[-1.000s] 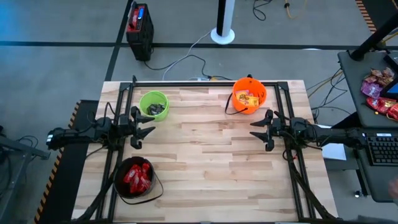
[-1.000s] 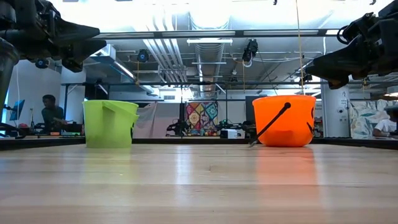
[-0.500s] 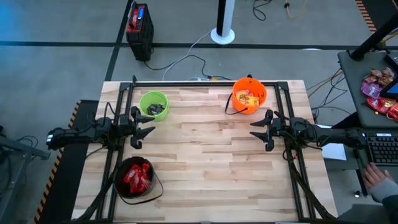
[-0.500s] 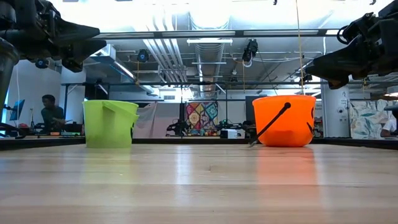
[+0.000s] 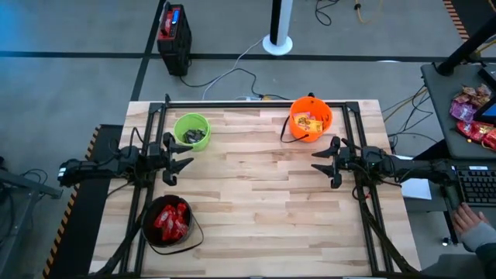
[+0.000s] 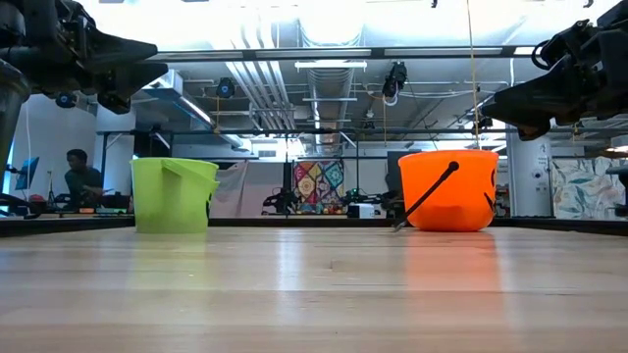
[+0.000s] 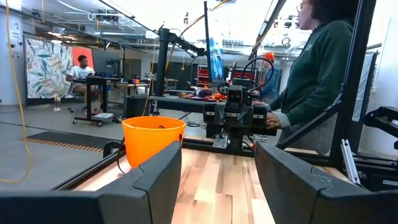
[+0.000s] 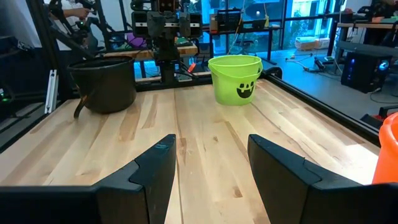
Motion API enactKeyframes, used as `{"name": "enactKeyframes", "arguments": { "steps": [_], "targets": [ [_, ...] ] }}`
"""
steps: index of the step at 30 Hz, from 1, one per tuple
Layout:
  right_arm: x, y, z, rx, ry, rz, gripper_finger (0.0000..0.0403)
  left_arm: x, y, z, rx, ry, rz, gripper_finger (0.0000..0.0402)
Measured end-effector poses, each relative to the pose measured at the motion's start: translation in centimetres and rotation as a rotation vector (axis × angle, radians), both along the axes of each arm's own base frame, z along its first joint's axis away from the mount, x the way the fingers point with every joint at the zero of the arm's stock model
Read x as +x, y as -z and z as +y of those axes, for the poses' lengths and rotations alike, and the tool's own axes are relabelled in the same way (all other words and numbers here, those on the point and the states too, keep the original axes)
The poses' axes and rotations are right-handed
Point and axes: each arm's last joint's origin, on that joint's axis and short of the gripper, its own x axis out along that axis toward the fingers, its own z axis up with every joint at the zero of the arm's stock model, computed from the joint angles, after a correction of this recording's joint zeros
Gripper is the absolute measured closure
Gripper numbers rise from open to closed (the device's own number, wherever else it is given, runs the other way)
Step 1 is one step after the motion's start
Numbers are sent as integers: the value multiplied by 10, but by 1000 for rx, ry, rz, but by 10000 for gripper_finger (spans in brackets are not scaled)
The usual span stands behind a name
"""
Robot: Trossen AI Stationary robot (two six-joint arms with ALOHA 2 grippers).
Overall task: Sort candy by brand, put in halloween buckets
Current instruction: Return to Home Position
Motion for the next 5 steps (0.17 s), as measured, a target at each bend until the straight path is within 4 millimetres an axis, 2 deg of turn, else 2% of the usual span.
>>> {"name": "enactKeyframes", "arguments": {
  "steps": [5],
  "targets": [
    [0,0,0,0,0,0,211,0,0,0,0,0,0,214]
  ]
}}
